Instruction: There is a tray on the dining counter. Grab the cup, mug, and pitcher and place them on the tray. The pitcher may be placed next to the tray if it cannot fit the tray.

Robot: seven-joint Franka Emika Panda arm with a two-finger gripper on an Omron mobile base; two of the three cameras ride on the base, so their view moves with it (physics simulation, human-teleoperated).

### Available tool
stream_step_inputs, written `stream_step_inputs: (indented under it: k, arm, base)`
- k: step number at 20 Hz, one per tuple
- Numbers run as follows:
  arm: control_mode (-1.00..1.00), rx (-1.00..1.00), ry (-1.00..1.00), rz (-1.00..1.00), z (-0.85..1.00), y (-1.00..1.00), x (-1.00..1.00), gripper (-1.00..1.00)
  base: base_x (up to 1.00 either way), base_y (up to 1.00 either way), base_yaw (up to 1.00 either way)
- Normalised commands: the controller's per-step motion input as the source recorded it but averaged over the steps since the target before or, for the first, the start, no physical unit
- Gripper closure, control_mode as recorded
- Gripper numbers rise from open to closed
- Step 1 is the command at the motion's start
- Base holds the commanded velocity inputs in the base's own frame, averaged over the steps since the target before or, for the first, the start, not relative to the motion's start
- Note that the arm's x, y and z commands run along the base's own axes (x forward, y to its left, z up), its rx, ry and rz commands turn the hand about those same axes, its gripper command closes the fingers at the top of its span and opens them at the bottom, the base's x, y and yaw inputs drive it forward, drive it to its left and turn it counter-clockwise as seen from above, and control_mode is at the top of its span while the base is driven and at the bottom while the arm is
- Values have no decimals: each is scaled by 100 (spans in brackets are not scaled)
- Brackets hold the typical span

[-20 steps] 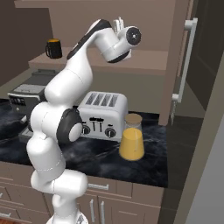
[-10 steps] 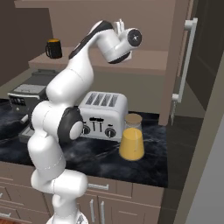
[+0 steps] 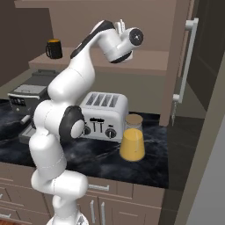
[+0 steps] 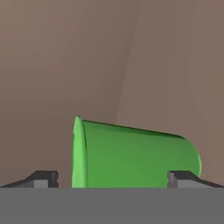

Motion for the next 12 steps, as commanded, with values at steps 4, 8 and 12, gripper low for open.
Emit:
stream_step_inputs:
  k: [4, 8, 12]
  arm:
    - [-100, 0, 10, 2, -1, 0, 0, -100]
    - [-100, 0, 11, 1, -4, 0, 0, -100]
    - [-100, 0, 11, 1, -5, 0, 0, -100]
  base:
    - [0, 0, 0]
    - [0, 0, 0]
    - [0, 0, 0]
